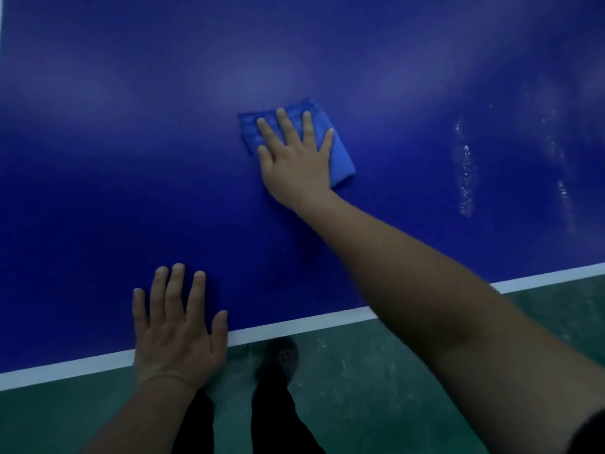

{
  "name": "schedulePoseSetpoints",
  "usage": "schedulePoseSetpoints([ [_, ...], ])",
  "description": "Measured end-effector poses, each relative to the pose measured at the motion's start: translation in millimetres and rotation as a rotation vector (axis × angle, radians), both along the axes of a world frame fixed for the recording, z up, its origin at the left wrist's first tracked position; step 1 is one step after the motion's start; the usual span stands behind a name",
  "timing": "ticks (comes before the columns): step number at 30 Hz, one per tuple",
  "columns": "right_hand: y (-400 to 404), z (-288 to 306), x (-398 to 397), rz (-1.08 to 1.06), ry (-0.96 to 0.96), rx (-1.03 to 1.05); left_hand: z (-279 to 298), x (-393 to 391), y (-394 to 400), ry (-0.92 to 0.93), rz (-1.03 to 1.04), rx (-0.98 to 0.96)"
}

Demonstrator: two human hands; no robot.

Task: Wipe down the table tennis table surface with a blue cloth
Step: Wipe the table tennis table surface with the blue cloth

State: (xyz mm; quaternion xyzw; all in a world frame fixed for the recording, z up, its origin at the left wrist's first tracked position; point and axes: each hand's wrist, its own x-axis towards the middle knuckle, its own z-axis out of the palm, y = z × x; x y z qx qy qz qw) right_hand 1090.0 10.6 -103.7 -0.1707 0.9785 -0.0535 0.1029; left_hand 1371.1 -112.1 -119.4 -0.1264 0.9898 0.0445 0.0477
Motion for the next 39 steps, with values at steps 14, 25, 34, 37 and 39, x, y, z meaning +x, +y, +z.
schedulePoseSetpoints([
  [14, 51.6, -2.4, 158.7, 0.063, -0.012, -0.038, 3.9, -1.9, 0.2, 0.014, 0.020, 0.036],
  [25, 226.6, 8.6, 100.7, -0.849, -0.014, 0.025, 4.8, -2.4, 0.5, 0.006, 0.036, 0.042],
  [34, 143.6, -0.8, 162.9, 0.012, 0.007, 0.002, 4.3, -1.5, 2.2, -0.006, 0.041, 0.032],
  [37, 217.9, 3.3, 124.3, -0.323, -0.052, 0.118, 4.6, -2.1, 1.0, -0.011, 0.033, 0.035],
  [39, 251.2, 11.5, 110.4, -0.563, -0.073, 0.096, 4.0, -2.0, 0.8, -0.008, 0.031, 0.044],
])
